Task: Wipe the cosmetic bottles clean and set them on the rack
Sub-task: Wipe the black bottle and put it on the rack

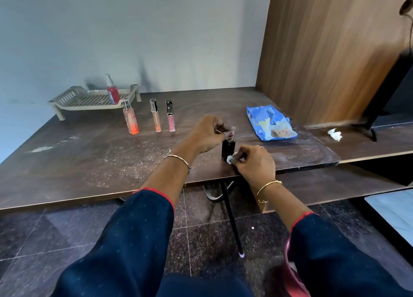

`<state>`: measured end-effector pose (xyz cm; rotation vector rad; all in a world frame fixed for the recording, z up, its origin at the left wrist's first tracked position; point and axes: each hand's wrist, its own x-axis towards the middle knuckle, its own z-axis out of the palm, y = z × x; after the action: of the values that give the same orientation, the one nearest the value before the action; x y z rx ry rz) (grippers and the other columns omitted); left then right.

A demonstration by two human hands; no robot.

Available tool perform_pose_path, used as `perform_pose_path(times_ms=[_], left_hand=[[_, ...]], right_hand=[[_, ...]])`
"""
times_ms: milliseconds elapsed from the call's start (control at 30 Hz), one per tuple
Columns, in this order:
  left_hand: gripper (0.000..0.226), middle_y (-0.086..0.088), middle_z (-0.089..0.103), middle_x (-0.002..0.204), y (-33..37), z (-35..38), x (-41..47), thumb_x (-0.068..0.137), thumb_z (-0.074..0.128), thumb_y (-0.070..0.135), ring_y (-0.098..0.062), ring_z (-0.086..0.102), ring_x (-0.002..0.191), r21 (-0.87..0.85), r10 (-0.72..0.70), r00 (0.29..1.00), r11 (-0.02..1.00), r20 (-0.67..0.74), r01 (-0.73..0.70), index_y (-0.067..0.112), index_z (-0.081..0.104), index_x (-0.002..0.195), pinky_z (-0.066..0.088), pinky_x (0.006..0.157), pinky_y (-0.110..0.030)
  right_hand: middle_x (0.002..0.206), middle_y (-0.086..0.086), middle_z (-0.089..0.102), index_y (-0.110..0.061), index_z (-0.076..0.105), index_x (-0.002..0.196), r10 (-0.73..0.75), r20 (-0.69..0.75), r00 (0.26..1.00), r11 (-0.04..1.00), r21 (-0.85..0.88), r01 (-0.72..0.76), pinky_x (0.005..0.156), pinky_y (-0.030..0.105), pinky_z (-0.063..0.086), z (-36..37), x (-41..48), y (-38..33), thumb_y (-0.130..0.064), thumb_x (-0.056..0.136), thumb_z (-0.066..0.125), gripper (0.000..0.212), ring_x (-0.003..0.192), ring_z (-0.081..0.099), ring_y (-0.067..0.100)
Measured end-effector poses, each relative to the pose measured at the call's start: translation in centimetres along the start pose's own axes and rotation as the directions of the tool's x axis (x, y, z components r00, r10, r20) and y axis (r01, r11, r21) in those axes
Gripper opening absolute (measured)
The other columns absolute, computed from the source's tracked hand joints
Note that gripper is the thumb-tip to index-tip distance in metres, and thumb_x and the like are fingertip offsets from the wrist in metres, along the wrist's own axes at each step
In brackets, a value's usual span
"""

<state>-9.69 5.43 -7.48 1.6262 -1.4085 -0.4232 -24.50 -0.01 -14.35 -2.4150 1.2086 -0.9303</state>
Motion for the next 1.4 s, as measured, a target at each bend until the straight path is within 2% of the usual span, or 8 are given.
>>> perform_pose_path(times_ms=[200,433,633,800,933,1100,1267,1400], left_hand=[[0.012,-0.008,0.074,0.093,0.1,0.0,0.0,0.081,0.07,0.005,-0.016,0.07,0.087,0.032,-0.004,1.0,0.999,-0.001,0.004,0.007,0.073,0.093,0.055,0.088,-0.032],[0.009,-0.004,0.074,0.094,0.0,-0.2,0.0,0.08,0.072,0.008,-0.015,0.07,0.09,0.021,-0.012,0.999,1.0,0.033,0.012,0.014,0.072,0.087,0.055,0.09,-0.037],[0.012,-0.012,0.073,0.098,0.4,-0.2,0.0,0.081,0.069,0.003,-0.023,0.069,0.094,-0.032,-0.019,0.999,0.999,0.046,0.021,0.016,0.069,0.081,0.054,0.092,-0.037],[0.008,-0.01,0.073,0.096,0.0,-0.1,0.2,0.081,0.069,0.003,-0.021,0.07,0.091,-0.012,-0.012,0.999,1.0,0.034,0.012,0.01,0.071,0.086,0.054,0.09,-0.035],[0.01,-0.01,0.073,0.094,-0.1,-0.2,0.3,0.08,0.07,0.002,-0.022,0.07,0.09,-0.008,-0.003,1.0,1.0,0.029,0.003,0.007,0.071,0.089,0.055,0.089,-0.036],[0.011,-0.007,0.072,0.091,0.2,-0.2,0.1,0.081,0.068,0.0,-0.013,0.067,0.081,-0.009,0.001,0.999,1.0,0.037,0.0,0.003,0.071,0.092,0.055,0.084,-0.027],[0.011,-0.009,0.072,0.09,-0.1,-0.2,0.3,0.081,0.068,0.0,-0.014,0.067,0.079,-0.036,-0.011,0.999,0.999,0.033,0.012,0.001,0.07,0.092,0.055,0.084,-0.028],[0.011,-0.01,0.073,0.098,-0.2,-0.3,0.3,0.081,0.07,0.003,-0.022,0.07,0.093,-0.037,-0.009,0.999,0.999,0.036,0.01,0.001,0.07,0.092,0.054,0.09,-0.034]], right_hand=[[0.072,-0.008,0.067,-0.021,0.066,0.066,0.049,-0.011,0.999,0.995,0.087,-0.048,0.062,0.027,0.043,-0.6,0.3,-0.8,-0.039,0.068,0.078,0.022,0.074,0.059,0.013],[0.069,-0.013,0.064,-0.026,0.058,0.067,0.049,0.032,0.998,0.999,0.021,-0.049,0.076,0.034,0.045,-0.7,0.8,-0.6,-0.051,0.059,0.081,0.034,0.074,0.058,0.011],[0.068,-0.017,0.062,-0.029,0.06,0.068,-0.017,0.084,0.996,1.0,0.012,0.016,0.083,0.036,0.044,-1.2,1.3,-0.1,-0.039,0.064,0.08,0.023,0.076,0.062,0.011],[0.069,-0.014,0.067,-0.026,0.065,0.068,-0.04,0.1,0.994,0.989,0.145,0.025,0.077,0.034,0.049,-1.4,1.6,0.3,-0.03,0.063,0.083,0.019,0.064,0.058,0.006],[0.065,-0.016,0.065,-0.026,0.065,0.067,0.055,0.023,0.998,0.929,0.365,-0.059,0.064,0.022,0.047,-1.6,1.9,-0.6,-0.024,0.064,0.085,0.02,0.058,0.056,-0.002],[0.07,-0.009,0.068,-0.027,0.066,0.068,0.09,-0.088,0.992,0.862,0.506,-0.033,0.067,0.031,0.052,-0.9,2.0,-1.1,-0.021,0.063,0.086,0.021,0.065,0.063,0.009],[0.073,0.003,0.063,-0.014,0.07,0.077,-0.227,-0.335,0.915,0.93,0.203,0.305,0.057,0.036,0.049,0.1,0.7,-1.0,-0.011,0.073,0.074,0.006,0.065,0.06,0.023],[0.075,0.005,0.062,-0.013,0.07,0.079,-0.486,-0.161,0.859,0.873,-0.044,0.486,0.047,0.036,0.047,0.9,-0.3,0.4,-0.014,0.078,0.067,0.004,0.062,0.06,0.032]])
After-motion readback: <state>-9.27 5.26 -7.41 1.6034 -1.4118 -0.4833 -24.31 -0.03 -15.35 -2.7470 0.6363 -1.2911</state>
